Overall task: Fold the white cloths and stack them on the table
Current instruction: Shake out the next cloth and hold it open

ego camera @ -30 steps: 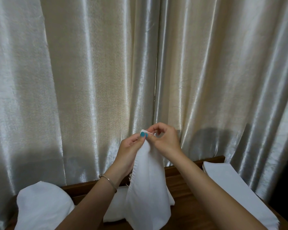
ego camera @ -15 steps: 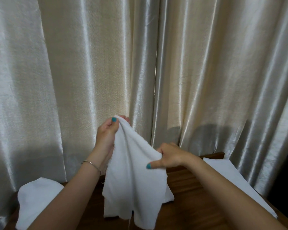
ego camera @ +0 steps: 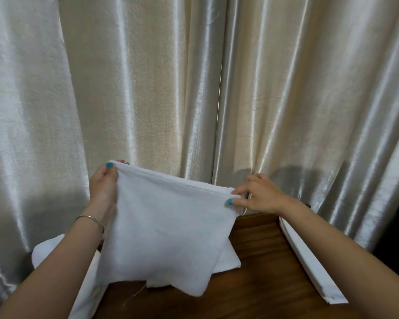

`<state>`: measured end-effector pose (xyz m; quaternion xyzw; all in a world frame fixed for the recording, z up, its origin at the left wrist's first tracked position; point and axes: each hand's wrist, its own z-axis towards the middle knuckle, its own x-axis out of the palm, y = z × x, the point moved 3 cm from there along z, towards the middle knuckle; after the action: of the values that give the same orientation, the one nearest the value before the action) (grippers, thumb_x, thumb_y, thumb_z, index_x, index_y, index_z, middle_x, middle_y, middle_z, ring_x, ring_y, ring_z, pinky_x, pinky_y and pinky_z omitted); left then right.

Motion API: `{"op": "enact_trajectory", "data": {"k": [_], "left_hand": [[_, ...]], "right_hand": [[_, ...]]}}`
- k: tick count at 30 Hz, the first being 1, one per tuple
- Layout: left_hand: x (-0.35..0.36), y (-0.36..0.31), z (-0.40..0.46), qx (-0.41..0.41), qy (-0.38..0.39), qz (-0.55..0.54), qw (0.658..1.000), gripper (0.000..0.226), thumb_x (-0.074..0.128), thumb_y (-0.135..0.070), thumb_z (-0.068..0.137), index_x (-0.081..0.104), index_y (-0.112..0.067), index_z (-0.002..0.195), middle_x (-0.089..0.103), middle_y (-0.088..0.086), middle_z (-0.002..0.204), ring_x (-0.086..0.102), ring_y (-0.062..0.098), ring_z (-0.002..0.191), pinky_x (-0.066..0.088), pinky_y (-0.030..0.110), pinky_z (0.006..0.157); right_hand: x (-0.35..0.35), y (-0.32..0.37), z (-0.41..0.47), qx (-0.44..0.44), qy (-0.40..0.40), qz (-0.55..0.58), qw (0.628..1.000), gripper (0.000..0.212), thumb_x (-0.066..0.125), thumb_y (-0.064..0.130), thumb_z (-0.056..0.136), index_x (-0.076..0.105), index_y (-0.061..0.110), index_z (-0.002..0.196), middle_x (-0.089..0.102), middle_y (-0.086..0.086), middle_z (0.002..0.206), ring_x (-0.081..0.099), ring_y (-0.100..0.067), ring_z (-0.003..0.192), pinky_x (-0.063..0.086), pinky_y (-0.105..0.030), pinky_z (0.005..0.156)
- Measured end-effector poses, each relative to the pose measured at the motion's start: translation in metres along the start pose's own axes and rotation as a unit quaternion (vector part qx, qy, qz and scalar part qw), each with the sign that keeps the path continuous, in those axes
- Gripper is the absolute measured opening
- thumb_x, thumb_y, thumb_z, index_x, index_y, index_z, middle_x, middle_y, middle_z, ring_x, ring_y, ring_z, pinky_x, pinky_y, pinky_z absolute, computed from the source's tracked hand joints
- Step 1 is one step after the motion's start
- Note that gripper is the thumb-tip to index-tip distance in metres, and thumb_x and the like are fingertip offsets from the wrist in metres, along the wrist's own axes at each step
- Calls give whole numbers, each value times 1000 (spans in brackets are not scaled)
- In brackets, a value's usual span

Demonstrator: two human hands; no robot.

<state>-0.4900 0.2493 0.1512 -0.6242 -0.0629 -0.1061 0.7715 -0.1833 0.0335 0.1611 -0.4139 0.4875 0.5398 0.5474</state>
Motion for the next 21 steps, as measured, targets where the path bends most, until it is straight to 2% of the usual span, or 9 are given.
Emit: {"op": "enact_trajectory", "data": {"k": [2, 3, 6, 8, 10, 12, 14, 18, 21], "left_hand": [[-9, 9, 1, -13, -2, 26, 1000, 19, 58, -32, 87, 74, -37, 79, 71, -3, 92, 64, 19, 89, 50, 40, 88], [-11, 12, -2, -19, 3, 32, 999, 19, 57, -35, 88, 73, -38, 81, 70, -3, 90, 63, 19, 88, 50, 41, 88], [-13, 19, -10, -30, 13, 21, 999, 27, 50, -34, 94, 72, -35, 80, 68, -3, 87, 61, 17, 85, 48, 38, 83], [-14, 24, -16, -40, 17, 13, 999, 27, 48, -33, 96, 71, -33, 82, 68, -3, 88, 61, 16, 85, 48, 37, 82], [-14, 30, -18, -47, 34, 13, 998, 26, 48, -32, 97, 70, -32, 83, 68, -1, 87, 61, 19, 84, 48, 36, 80], [-12, 35, -18, -44, 48, 12, 998, 27, 49, -32, 96, 72, -31, 83, 68, 2, 86, 60, 21, 85, 48, 36, 80], [-9, 36, -20, -50, 56, 9, 997, 27, 48, -31, 97, 71, -30, 84, 67, 3, 85, 60, 21, 83, 48, 34, 76], [-5, 32, -27, -50, 64, -15, 997, 26, 46, -27, 99, 69, -26, 85, 64, 5, 84, 58, 19, 78, 47, 30, 69], [-3, 23, -32, -38, 62, -21, 997, 23, 48, -26, 98, 68, -26, 87, 65, 3, 84, 60, 14, 72, 49, 26, 66]], "right_hand": [[-5, -5, 1, 9, -78, 114, 990, 33, 61, 53, 83, 72, 28, 102, 55, 25, 82, 45, -6, 93, 38, -34, 94], [-7, -6, 0, 6, -133, 151, 980, 24, 69, 40, 83, 74, 22, 97, 60, 18, 87, 49, -8, 95, 42, -33, 93], [-12, -8, -3, 26, -221, 183, 958, 12, 79, 21, 76, 75, 13, 84, 54, 4, 113, 45, -4, 107, 39, -16, 95], [-13, -13, -5, 47, -186, 156, 969, 10, 80, 21, 76, 75, 13, 78, 51, 5, 124, 44, -4, 116, 33, -13, 95], [-11, -17, -7, 51, -113, 105, 987, 14, 74, 21, 82, 74, 7, 80, 60, -2, 127, 54, -13, 117, 36, -18, 95], [-13, -16, -12, 67, -68, 88, 992, 17, 67, 19, 88, 75, 4, 90, 69, -10, 114, 63, -22, 105, 47, -29, 94], [-18, -14, -17, 95, -76, 104, 987, 18, 68, 19, 87, 75, 4, 94, 72, -9, 99, 65, -22, 90, 52, -35, 85], [-27, -20, -29, 186, -169, 267, 930, 13, 78, 16, 78, 77, 7, 87, 71, 2, 79, 65, -6, 71, 50, -16, 70], [-34, -20, -36, 179, -209, 360, 892, 19, 79, 9, 74, 76, 6, 92, 67, 3, 71, 59, 3, 57, 45, -3, 61]]}}
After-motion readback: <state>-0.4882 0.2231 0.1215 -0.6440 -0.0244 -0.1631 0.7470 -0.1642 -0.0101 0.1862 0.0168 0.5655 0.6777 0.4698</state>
